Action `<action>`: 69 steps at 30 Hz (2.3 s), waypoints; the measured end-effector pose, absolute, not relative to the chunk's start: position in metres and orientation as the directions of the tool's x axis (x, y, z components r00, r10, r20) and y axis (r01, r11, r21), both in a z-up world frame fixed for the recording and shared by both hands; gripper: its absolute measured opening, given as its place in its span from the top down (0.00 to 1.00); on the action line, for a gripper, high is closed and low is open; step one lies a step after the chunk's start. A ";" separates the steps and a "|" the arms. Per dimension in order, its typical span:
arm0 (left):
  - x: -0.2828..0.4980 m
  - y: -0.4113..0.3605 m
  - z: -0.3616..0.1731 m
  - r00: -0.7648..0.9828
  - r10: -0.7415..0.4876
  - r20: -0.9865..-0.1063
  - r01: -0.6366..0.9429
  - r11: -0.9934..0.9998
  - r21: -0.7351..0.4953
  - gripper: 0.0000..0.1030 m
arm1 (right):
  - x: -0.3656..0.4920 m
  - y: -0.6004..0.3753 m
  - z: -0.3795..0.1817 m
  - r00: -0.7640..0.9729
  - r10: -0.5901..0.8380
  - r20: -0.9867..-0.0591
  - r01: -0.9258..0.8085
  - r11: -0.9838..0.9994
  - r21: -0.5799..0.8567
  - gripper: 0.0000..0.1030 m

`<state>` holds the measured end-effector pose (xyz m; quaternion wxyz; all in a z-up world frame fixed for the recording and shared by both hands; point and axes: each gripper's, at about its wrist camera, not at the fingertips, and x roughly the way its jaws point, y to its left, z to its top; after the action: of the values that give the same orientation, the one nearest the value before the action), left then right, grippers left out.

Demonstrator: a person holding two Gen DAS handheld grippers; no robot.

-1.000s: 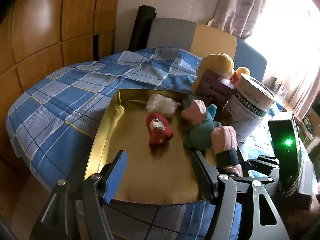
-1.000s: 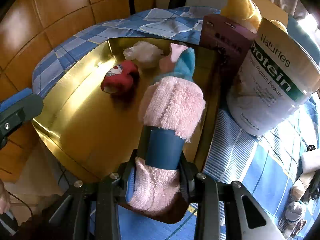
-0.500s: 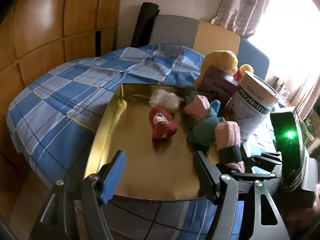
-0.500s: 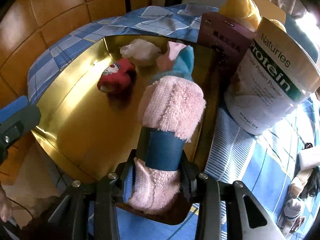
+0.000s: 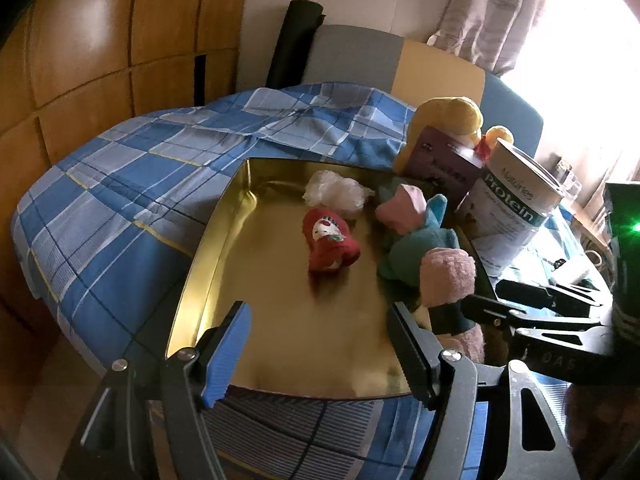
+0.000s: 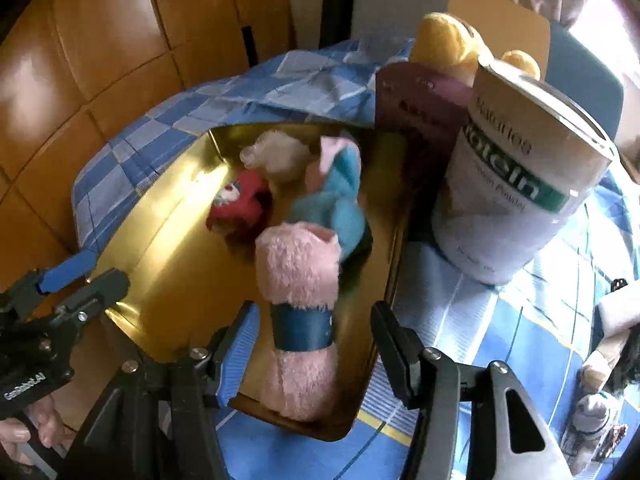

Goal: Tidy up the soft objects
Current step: 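Lower the pink towel roll into the gold tray and open right gripper, then move both grippers to the pile of soft items on the bed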

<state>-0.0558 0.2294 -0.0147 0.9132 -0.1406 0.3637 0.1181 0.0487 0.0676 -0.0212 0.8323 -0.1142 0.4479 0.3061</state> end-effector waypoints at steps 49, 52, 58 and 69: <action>-0.050 0.162 -0.003 0.724 0.014 -0.690 -0.114 0.989 -0.100 0.31 | 0.077 -0.107 0.015 0.651 0.295 -0.700 -0.242 0.954 0.177 0.65; -0.048 0.151 -0.001 0.726 -0.012 -0.688 -0.069 0.994 -0.090 0.31 | 0.081 -0.151 0.019 0.690 0.215 -0.691 -0.133 0.976 0.171 0.65; -0.042 0.127 0.007 0.732 -0.054 -0.680 0.013 0.998 -0.065 0.32 | 0.084 -0.259 0.022 0.747 0.008 -0.664 0.187 0.957 0.223 0.62; -0.019 0.057 0.013 0.691 -0.203 -0.694 0.213 0.974 -0.072 0.32 | 0.069 -0.373 -0.031 0.680 0.010 -0.733 0.520 0.698 0.492 0.62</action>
<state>-0.0193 0.0568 0.0131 0.9195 0.0069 0.3764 -0.1130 0.0691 -0.3732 -0.0307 0.8438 0.3579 0.3701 -0.1512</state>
